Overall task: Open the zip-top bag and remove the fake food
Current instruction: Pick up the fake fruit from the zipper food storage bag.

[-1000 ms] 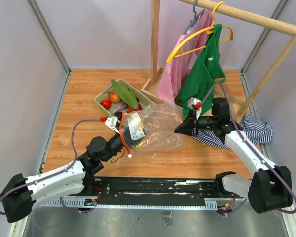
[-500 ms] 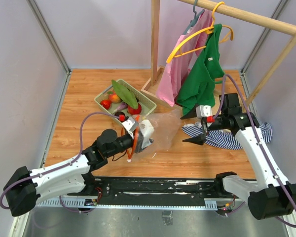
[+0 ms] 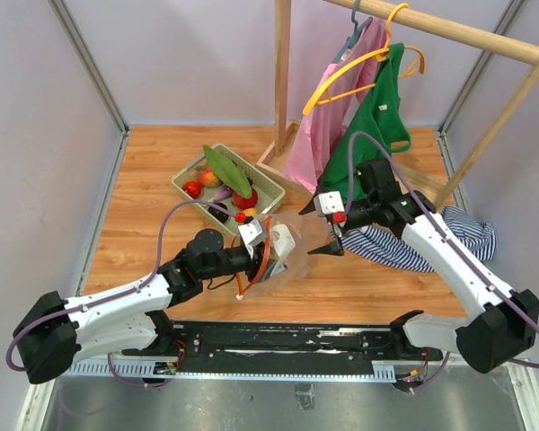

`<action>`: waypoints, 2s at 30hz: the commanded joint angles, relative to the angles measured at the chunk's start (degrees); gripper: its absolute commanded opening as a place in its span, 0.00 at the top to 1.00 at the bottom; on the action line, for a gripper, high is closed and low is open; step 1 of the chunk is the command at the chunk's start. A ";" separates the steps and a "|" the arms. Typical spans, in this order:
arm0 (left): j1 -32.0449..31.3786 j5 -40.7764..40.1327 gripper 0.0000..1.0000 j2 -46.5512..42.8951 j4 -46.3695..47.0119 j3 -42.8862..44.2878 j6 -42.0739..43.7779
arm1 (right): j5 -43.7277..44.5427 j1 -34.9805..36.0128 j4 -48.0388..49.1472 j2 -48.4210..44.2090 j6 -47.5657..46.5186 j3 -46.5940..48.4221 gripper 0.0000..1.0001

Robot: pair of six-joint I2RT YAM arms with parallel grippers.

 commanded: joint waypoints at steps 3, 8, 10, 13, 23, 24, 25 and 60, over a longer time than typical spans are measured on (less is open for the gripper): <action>0.13 5.44 0.68 -0.14 1.81 1.60 2.08 | 5.42 1.22 7.85 5.75 -2.51 1.33 0.05; 0.16 4.09 0.68 -1.43 1.22 1.13 2.47 | 0.63 1.62 5.62 7.85 -3.51 1.13 0.55; 0.13 0.97 0.69 -2.97 0.83 0.52 2.16 | 0.25 1.22 4.53 6.15 -4.55 0.19 0.75; 0.13 -4.60 0.72 -7.03 1.25 -1.52 0.43 | -0.45 -1.22 5.59 2.26 -5.21 -3.33 0.99; 0.13 -8.20 0.77 -19.90 10.64 -9.85 -4.94 | -1.01 -5.45 13.00 0.72 -0.34 -10.69 0.99; 0.13 -9.27 0.77 -20.37 9.74 -9.55 -4.32 | -1.15 -5.45 12.85 1.04 -0.25 -10.59 0.99; 0.13 -10.15 0.78 -20.78 8.78 -9.14 -3.46 | -1.16 -5.45 12.80 1.29 -0.34 -10.71 0.99; 3.93 -38.56 0.82 -23.74 13.73 3.04 -15.72 | 5.66 -7.01 6.32 7.36 0.56 -6.21 0.99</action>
